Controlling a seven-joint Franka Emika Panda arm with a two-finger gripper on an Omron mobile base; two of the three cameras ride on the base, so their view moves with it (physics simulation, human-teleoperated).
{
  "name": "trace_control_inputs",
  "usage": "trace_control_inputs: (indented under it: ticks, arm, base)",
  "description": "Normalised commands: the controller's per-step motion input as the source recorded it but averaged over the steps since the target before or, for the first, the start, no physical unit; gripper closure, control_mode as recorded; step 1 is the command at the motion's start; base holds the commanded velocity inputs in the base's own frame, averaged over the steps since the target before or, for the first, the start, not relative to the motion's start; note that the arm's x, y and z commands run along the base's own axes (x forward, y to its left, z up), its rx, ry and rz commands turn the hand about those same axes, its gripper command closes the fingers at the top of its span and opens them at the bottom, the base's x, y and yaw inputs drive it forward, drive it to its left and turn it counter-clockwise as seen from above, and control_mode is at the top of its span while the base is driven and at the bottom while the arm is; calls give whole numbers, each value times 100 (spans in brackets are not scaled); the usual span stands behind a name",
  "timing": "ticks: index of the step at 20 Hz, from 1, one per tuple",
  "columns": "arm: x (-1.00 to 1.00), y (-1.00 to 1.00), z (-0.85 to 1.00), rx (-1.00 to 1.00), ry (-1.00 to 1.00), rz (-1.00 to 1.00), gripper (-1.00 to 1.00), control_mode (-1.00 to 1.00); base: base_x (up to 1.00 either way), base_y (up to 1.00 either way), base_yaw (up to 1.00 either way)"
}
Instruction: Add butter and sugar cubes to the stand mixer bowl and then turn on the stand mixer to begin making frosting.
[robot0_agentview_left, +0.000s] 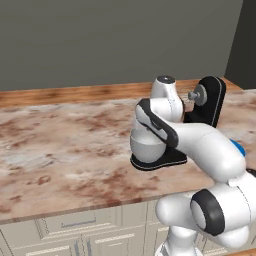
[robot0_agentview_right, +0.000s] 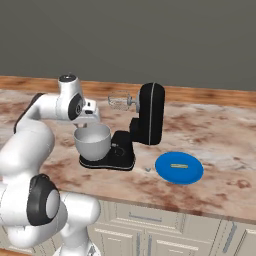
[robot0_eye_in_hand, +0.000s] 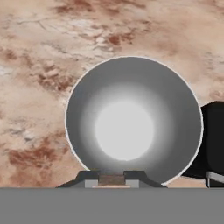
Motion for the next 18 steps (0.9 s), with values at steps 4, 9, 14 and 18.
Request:
trace_control_inputs:
  ticks: [4, 9, 14, 18]
  arm:
    - [15, -13, -45, 0, 0, -1, 100, -100]
    - [21, 0, -41, -1, 0, -3, 100, -100]
    - [22, -1, -32, 0, 0, -3, 100, -100]
    - [16, 0, -26, 0, 0, -2, -100, -100]
  base:
    - [0, 0, 0]
    - [0, 0, 0]
    - [0, 0, 0]
    - [0, 0, 0]
